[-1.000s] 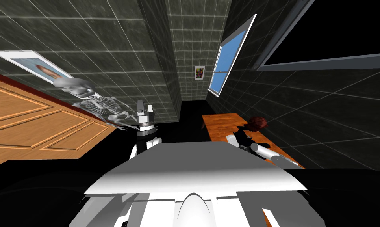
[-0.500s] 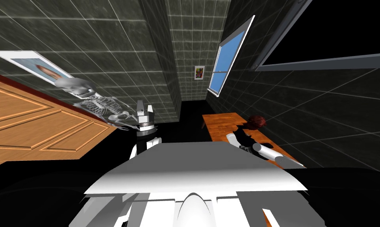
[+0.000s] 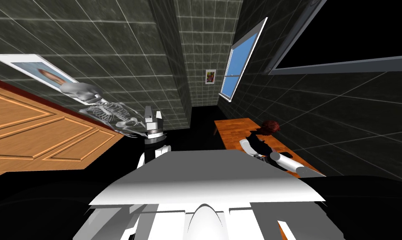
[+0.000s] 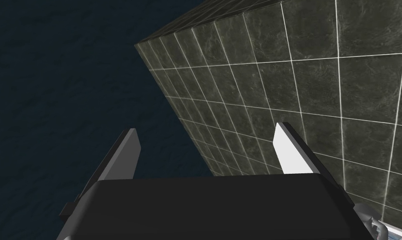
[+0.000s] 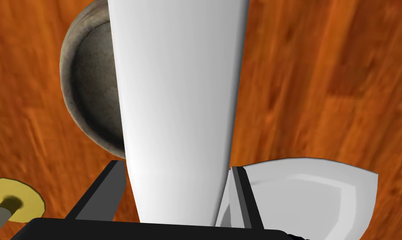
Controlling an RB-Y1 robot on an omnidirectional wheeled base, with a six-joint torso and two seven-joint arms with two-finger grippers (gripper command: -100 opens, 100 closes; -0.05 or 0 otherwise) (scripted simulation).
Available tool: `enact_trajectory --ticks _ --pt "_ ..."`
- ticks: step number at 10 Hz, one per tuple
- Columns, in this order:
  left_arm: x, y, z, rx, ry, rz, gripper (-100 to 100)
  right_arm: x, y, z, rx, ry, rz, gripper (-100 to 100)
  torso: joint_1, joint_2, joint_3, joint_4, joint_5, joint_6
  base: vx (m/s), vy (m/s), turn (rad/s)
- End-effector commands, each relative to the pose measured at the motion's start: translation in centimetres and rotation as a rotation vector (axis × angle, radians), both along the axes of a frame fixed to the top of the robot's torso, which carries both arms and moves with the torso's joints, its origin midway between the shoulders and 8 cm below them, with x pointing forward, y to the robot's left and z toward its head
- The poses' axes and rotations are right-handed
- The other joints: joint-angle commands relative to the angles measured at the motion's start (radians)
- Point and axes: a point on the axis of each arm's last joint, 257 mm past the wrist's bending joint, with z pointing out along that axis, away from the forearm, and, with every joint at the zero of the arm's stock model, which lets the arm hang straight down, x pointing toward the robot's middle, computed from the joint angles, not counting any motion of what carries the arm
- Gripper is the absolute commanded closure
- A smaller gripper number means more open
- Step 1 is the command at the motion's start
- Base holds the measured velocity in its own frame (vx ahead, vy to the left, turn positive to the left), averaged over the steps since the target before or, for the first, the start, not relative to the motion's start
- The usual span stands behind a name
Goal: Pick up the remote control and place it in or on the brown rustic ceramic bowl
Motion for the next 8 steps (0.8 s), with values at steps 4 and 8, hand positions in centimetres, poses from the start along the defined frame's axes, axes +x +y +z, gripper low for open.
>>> enact_trajectory --ticks 4,8 --pt "0.00 0.00 0.00 0.000 0.000 0.000 0 -0.63 0.52 -0.08 0.020 0.011 0.007 -100 -0.003 -0.003 -0.001 0.000 0.000 0.000 -0.017 0.012 -0.010" --pt "0.00 0.00 0.00 0.000 0.000 0.000 0 -0.63 0.52 -0.08 0.020 0.011 0.007 0 -0.004 -0.004 -0.002 0.000 0.000 -0.001 0.000 0.000 0.000"
